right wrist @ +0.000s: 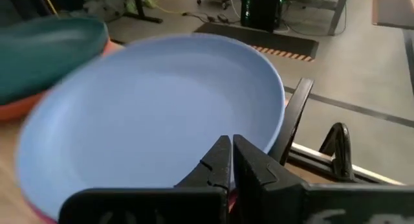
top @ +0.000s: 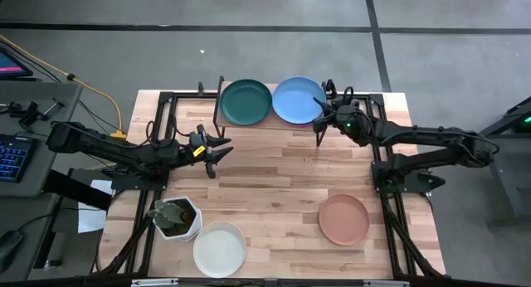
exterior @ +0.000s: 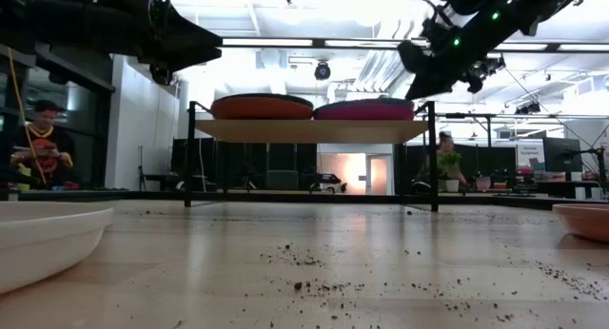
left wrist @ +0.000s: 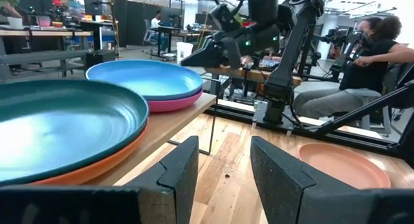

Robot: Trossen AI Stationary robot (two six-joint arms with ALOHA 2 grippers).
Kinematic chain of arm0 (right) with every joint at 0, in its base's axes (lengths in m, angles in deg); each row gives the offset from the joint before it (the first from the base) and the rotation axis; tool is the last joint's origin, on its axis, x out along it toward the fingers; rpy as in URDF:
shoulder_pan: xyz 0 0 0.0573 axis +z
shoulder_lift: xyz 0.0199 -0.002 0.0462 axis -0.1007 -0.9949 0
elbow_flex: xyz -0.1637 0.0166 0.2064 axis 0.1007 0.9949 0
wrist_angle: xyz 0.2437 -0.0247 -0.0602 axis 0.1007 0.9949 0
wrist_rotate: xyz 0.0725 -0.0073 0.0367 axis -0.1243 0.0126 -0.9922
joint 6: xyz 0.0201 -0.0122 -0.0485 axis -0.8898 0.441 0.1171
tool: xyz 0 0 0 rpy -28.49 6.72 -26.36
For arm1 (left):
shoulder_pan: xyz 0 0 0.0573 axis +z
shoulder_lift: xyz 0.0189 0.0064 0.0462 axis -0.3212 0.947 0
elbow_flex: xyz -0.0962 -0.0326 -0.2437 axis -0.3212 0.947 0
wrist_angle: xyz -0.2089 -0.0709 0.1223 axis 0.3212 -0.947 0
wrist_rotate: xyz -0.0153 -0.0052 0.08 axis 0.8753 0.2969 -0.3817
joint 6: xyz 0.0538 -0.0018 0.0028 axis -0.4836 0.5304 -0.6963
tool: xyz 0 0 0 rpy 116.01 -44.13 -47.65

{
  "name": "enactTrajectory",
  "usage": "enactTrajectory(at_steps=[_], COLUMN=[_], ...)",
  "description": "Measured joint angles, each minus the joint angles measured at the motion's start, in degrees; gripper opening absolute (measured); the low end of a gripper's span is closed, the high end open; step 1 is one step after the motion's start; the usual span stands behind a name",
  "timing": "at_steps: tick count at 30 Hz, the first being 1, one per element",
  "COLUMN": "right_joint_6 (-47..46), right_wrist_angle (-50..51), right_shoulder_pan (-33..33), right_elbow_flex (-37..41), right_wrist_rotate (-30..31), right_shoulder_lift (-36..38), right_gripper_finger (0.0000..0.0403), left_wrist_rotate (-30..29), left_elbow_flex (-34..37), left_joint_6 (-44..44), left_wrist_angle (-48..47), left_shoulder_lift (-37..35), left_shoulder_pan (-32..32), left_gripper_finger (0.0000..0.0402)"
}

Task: Place and stack plates onto a shelf
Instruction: Adjust the light blue plate, then stack the light orange plate on top of the light blue plate on the shelf

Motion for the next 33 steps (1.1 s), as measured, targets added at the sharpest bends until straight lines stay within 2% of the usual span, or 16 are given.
enactTrajectory(at_steps=[10, 14, 17, 21, 23, 28, 33], right_joint_6=[3.61, 4.15, 0.62, -7.63, -11.43, -16.88, -14.34], right_wrist_angle=[4.08, 11.75, 16.42, 19.55, 19.83, 19.91, 19.97], right_shoulder_pan=[6.40, 10.81, 15.05, 22.44, 26.93, 36.60, 41.04], right_elbow_flex=[-0.07, -0.07, -0.07, -0.07, -0.07, -0.07, -0.07], right_wrist_rotate=[-0.88, -10.98, -20.48, -31.04, -33.85, -34.52, -34.53], right_shoulder_lift=[9.72, 12.25, 12.68, 10.50, 8.66, 2.51, -3.89], right_gripper_finger=[0.0000, 0.0000, 0.0000, 0.0000, 0.0000, 0.0000, 0.0000], left_wrist_rotate=[-0.02, 0.02, 0.04, 0.04, 0.06, 0.07, 0.11], left_elbow_flex=[0.00, 0.00, 0.00, 0.00, 0.00, 0.00, 0.00], left_joint_6=[0.11, 0.43, 0.45, 0.49, 0.89, 1.41, 1.43], left_wrist_angle=[-0.02, -0.01, -0.01, -0.01, 0.01, -0.03, -0.01], left_shoulder_lift=[-0.01, 0.00, 0.00, -0.01, 0.00, -0.01, 0.00], left_shoulder_pan=[0.00, 0.00, 0.00, 0.00, 0.00, 0.00, 0.00], left_gripper_finger=[0.0131, 0.0131, 0.0131, 0.0131, 0.0131, 0.0131, 0.0131])
